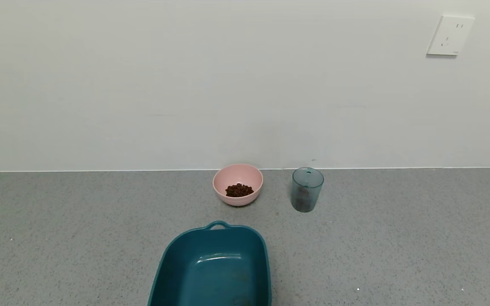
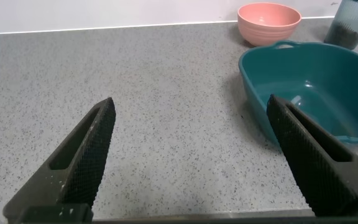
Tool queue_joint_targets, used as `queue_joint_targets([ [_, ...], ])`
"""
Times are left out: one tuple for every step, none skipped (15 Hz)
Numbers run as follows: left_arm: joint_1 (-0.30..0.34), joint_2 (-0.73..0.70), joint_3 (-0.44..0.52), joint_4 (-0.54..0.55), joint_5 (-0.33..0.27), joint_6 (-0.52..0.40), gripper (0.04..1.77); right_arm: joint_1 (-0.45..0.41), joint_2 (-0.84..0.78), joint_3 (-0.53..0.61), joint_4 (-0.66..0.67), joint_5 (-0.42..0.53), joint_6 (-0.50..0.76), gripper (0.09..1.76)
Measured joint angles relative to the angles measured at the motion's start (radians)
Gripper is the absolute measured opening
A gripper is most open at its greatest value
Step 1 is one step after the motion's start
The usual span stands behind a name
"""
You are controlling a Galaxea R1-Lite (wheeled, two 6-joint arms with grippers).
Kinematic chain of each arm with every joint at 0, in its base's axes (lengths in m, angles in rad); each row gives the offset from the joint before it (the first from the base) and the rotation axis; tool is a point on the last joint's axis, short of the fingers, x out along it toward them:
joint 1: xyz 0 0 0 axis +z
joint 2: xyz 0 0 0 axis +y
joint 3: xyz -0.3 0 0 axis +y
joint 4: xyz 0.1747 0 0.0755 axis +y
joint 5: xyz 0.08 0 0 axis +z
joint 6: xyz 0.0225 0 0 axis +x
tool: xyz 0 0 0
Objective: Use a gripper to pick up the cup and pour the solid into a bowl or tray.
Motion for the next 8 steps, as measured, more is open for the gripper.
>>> queue_joint_targets([
  [0.0,0.0,0.0,0.0,0.0,0.0,1.75,0.0,-0.011,0.027,-0.034,0.006,-0.006,1.71],
  [0.0,0.0,0.0,0.0,0.0,0.0,1.75,0.001,-0.02,0.061,-0.073,0.009,-0.011,1.71],
  [0.0,0.0,0.0,0.0,0.0,0.0,1.75,0.001,-0.026,0.095,-0.109,0.014,-0.012,1.71],
  [0.0,0.0,0.0,0.0,0.0,0.0,1.75,0.001,-0.029,0.128,-0.142,0.023,-0.013,1.71],
  [0.0,0.0,0.0,0.0,0.0,0.0,1.75,0.001,-0.031,0.158,-0.166,0.031,-0.013,1.71],
  [0.0,0.0,0.0,0.0,0.0,0.0,1.75,0.002,-0.032,0.178,-0.174,0.034,-0.013,1.71],
  [0.0,0.0,0.0,0.0,0.0,0.0,1.75,0.002,-0.034,0.195,-0.176,0.034,-0.015,1.71],
  [0.0,0.0,0.0,0.0,0.0,0.0,1.75,0.002,-0.035,0.209,-0.162,0.034,-0.012,1.71],
])
